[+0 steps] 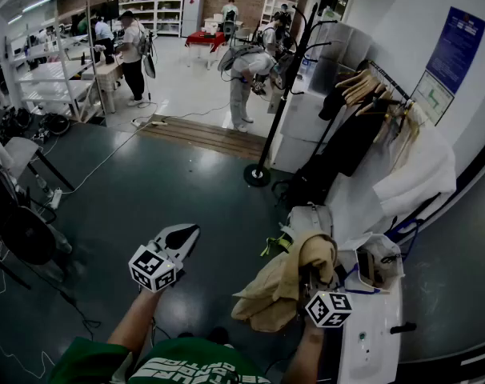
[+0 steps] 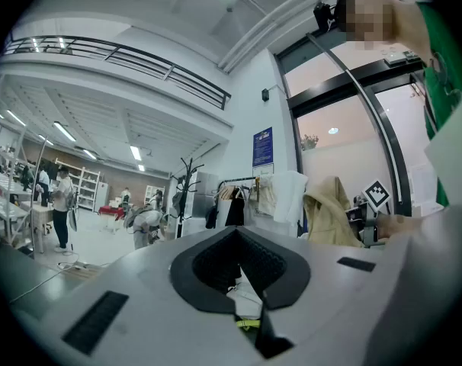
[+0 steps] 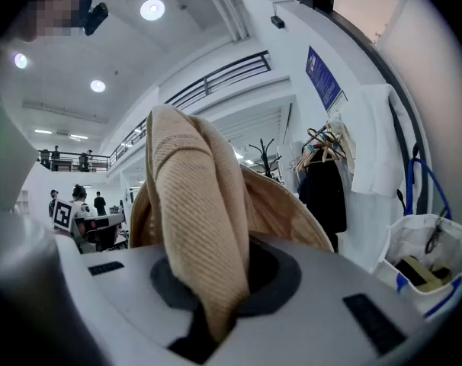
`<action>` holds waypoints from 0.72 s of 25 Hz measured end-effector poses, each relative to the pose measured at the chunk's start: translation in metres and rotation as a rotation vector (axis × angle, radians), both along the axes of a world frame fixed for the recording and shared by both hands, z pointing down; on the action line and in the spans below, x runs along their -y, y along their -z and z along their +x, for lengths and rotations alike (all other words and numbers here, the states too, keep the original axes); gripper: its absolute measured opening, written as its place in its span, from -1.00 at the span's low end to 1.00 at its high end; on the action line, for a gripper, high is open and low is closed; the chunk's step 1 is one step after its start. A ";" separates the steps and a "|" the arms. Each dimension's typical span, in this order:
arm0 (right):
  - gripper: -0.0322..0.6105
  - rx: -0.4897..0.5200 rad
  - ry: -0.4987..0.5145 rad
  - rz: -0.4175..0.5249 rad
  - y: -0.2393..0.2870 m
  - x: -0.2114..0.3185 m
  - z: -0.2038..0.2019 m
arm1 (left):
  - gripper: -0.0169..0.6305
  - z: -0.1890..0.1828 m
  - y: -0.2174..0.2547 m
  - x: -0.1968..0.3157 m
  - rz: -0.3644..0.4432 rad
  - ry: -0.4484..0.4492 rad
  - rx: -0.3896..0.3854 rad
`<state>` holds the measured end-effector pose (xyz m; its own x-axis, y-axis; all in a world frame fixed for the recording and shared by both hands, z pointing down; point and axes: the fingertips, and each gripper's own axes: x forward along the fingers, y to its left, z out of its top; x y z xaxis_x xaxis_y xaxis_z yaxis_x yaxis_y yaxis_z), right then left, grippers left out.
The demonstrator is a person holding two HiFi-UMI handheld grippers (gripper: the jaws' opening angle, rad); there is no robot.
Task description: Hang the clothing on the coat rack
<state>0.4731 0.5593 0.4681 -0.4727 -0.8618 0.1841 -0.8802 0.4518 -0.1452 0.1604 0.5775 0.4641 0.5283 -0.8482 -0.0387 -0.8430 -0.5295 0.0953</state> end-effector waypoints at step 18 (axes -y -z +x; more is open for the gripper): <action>-0.75 -0.025 0.049 0.010 0.010 0.039 -0.011 | -0.94 -0.007 0.007 0.015 0.022 0.042 0.013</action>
<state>0.4617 0.5200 0.4582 -0.5100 -0.8393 0.1882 -0.8601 0.4962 -0.1184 0.1531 0.5630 0.4573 0.4928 -0.8687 -0.0510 -0.8656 -0.4953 0.0729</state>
